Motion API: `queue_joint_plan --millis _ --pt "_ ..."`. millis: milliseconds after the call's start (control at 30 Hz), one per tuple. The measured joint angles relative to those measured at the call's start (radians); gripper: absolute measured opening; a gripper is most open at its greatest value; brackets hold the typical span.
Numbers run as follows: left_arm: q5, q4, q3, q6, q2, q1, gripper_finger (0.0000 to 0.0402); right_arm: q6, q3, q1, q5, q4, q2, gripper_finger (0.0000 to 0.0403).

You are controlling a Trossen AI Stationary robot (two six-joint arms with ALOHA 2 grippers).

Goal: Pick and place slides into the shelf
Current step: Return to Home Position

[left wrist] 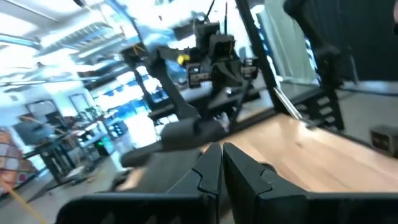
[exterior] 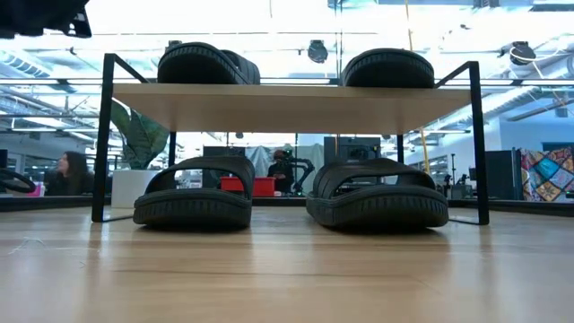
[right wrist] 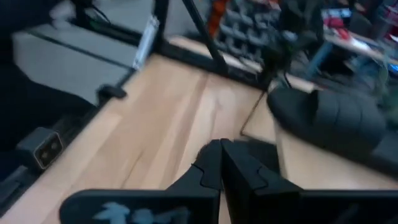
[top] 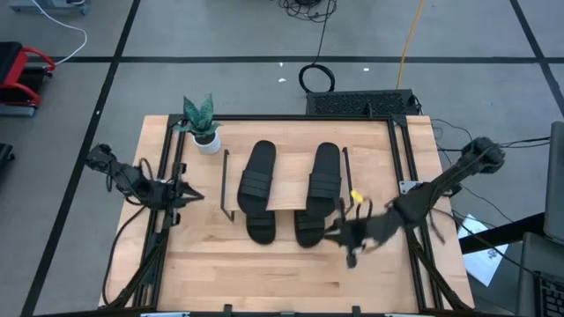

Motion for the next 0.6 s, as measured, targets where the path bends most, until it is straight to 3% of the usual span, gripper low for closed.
queue_joint_plan --millis 100,167,267,500,600 --pt "0.000 -0.008 0.050 0.004 0.000 0.015 0.0024 -0.052 -0.066 -0.089 -0.171 0.069 -0.114 0.0000" --pt "-0.019 -0.011 0.072 -0.003 0.000 0.019 0.0024 -0.048 -0.118 -0.141 -0.202 0.077 -0.196 0.0000" --pt "-0.106 -0.036 0.092 -0.004 0.000 0.019 0.0023 -0.004 -0.204 -0.200 -0.176 0.060 -0.331 0.0000" --pt "-0.506 -0.032 0.111 -0.028 0.000 0.019 0.0023 0.073 -0.404 -0.239 -0.151 0.073 -0.661 0.0000" --pt "-0.495 -0.025 0.110 -0.055 0.000 0.019 0.0023 0.080 -0.474 -0.238 -0.116 0.072 -0.759 0.0000"
